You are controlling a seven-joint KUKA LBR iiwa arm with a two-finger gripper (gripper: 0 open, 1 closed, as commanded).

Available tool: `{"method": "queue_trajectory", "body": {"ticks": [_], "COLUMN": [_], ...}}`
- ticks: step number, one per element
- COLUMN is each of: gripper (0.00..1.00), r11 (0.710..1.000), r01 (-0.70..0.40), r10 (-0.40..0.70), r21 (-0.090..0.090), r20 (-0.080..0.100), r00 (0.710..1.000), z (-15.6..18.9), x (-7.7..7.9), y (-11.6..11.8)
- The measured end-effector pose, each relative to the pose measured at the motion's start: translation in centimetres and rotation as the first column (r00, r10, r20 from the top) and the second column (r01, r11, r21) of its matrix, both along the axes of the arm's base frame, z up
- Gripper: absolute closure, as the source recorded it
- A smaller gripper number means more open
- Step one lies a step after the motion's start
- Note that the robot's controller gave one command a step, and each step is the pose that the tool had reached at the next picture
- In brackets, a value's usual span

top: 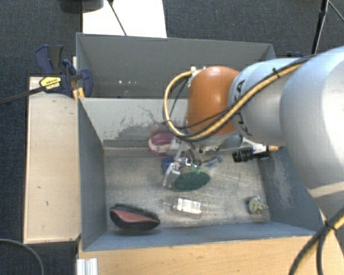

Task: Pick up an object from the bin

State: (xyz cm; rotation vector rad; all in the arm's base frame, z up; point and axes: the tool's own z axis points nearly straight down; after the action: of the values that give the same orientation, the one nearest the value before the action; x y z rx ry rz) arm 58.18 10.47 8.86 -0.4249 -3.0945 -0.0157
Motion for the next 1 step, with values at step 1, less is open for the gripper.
{"method": "queue_trajectory", "body": {"ticks": [1], "gripper": [1.00], "r11": [1.000], "r01": [0.006], "r10": [-0.005], "r21": [-0.003], "r20": [0.026], "r00": [1.000], "z": [0.34], "x": [0.62], "y": [-0.31]}}
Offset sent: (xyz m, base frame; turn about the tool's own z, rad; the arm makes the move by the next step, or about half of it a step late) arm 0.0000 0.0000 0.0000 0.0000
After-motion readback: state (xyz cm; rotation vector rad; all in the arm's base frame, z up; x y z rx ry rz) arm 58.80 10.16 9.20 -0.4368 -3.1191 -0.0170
